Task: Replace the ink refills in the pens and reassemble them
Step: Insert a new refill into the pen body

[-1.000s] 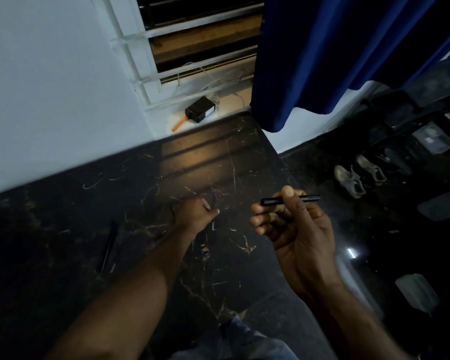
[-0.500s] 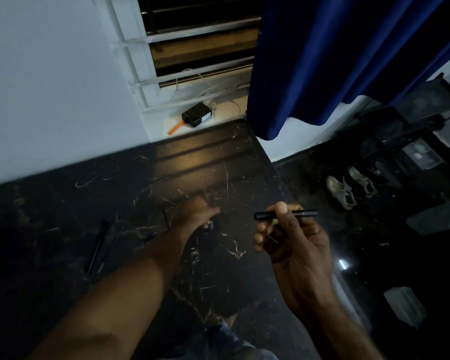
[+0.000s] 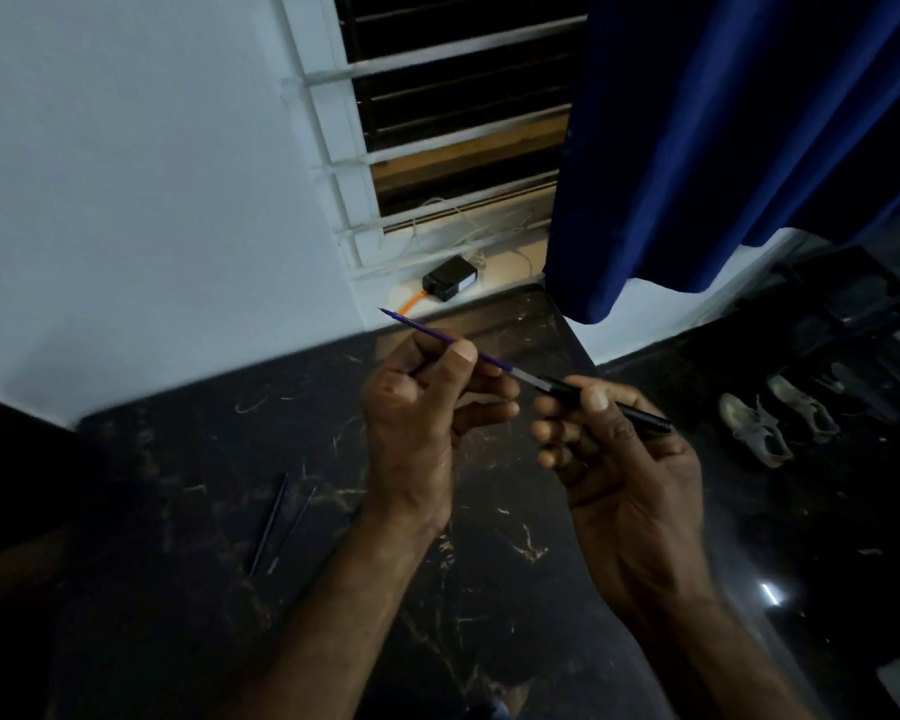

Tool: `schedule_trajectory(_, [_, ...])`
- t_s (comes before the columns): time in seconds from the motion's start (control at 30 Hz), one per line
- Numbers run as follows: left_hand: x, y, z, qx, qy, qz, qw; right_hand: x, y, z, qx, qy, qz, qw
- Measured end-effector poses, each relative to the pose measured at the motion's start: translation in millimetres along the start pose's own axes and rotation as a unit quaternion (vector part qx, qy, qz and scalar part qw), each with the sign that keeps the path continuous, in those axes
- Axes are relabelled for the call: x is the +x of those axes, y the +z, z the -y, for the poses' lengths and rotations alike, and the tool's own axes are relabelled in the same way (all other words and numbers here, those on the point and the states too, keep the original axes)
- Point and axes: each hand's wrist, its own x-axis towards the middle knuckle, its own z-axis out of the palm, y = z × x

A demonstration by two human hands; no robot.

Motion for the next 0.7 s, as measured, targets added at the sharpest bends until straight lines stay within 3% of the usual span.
schedule_trajectory(0.23, [0.3,-14.5,-6.9,-0.008,0.02,-0.038,0.999,-0.4,8.6,-5.4,0.024,0.013,0.026,0.999])
schedule_trajectory(0.37, [-1.6,-18.3,-6.5,0.04,0.032,-0.039,0.998,0.4,11.3,-12.6,0.011,0.013,0.033,0.999])
schedule_trajectory(0.57, [-7.2,-26.2,-7.4,0.18,0.112,0.016,0.977,2.5,15.7,-19.8,0.0,0.0,0.024,1.0])
schedule_trajectory(0.7, [-8.9,-29.4,-25.4,0.203,0.074,0.069,0.974,3.7,13.8,-21.0,0.015,0.001,0.02,1.0])
